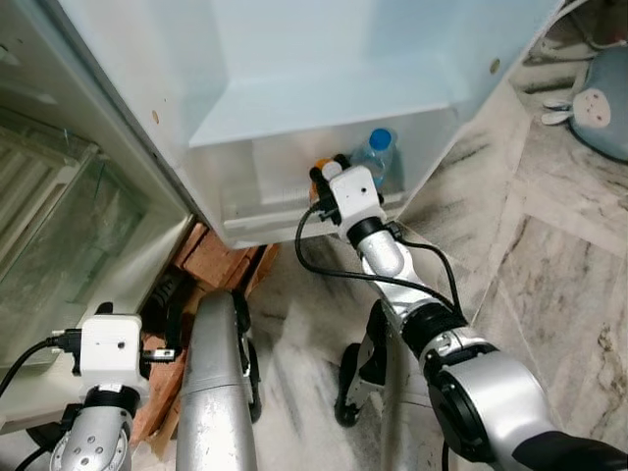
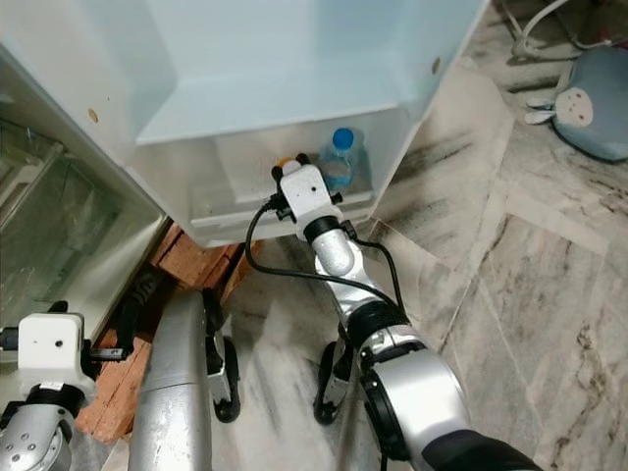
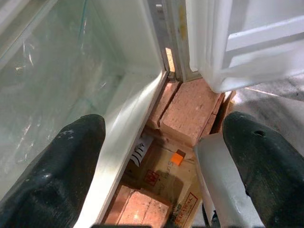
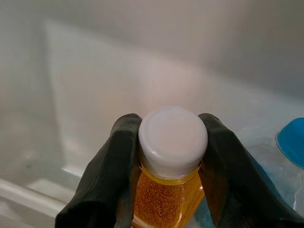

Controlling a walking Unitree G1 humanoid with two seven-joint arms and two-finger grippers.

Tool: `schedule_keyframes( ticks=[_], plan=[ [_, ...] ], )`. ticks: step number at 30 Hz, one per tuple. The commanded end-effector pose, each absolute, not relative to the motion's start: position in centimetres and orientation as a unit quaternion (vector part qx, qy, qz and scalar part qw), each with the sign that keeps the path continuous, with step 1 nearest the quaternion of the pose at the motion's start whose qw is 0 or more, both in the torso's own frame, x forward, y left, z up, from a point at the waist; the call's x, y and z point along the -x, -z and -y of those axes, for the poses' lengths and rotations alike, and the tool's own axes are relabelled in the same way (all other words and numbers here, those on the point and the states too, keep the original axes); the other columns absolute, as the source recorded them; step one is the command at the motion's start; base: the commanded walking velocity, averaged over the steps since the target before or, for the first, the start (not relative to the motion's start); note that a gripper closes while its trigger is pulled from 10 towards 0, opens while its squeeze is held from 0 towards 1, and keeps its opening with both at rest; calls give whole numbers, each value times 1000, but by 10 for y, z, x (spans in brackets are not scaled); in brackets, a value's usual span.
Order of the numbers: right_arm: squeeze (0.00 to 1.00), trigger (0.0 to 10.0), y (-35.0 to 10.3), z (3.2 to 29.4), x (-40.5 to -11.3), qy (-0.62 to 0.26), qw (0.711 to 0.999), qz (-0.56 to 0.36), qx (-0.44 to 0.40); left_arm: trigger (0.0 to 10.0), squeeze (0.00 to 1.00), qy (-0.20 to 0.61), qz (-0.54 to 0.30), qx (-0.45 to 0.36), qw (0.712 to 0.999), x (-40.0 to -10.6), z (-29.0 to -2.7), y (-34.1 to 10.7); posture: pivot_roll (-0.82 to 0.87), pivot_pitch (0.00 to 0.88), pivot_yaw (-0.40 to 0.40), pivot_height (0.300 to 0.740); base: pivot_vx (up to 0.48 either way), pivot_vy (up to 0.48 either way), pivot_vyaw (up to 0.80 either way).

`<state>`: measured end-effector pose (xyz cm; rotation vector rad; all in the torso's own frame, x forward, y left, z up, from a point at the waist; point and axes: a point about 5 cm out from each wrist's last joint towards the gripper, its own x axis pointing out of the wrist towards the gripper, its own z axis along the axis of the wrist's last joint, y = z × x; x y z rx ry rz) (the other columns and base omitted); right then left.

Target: Restocking fridge

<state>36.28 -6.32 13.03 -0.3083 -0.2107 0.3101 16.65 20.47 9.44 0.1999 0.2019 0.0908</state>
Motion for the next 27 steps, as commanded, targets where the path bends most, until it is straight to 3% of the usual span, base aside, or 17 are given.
schedule_keyframes(
  ticks=[1, 11, 12, 13, 14, 27],
  plan=[
    [0, 10000, -116, 77, -363, -125, 974, 64, 179, 10000, 0, -41, -114, -104, 987, -163, -206, -93, 338, 393, -22, 557, 0, 0, 0],
    [0, 10000, -121, 85, -370, -102, 977, 51, 179, 10000, 0, -43, -122, -108, 986, -164, -207, -89, 341, 390, -21, 557, 0, 0, 0],
    [467, 10000, -121, 85, -370, -103, 977, 50, 179, 10000, 0, -43, -123, -108, 986, -164, -207, -89, 341, 389, -21, 557, 0, 0, 0],
    [671, 10000, -120, 85, -370, -102, 978, 47, 176, 10000, 0, -43, -124, -108, 985, -164, -207, -89, 340, 388, -20, 557, 0, 0, 0],
    [1000, 10000, -120, 85, -370, -102, 979, 45, 172, 10000, 0, -42, -124, -109, 985, -164, -207, -89, 340, 388, -20, 557, 0, 0, 0],
    [1000, 10000, -140, 93, -379, -76, 974, 88, 194, 10000, 0, -39, -132, -112, 984, -168, -206, -86, 332, 373, -18, 557, 0, 0, 0]
  ],
)
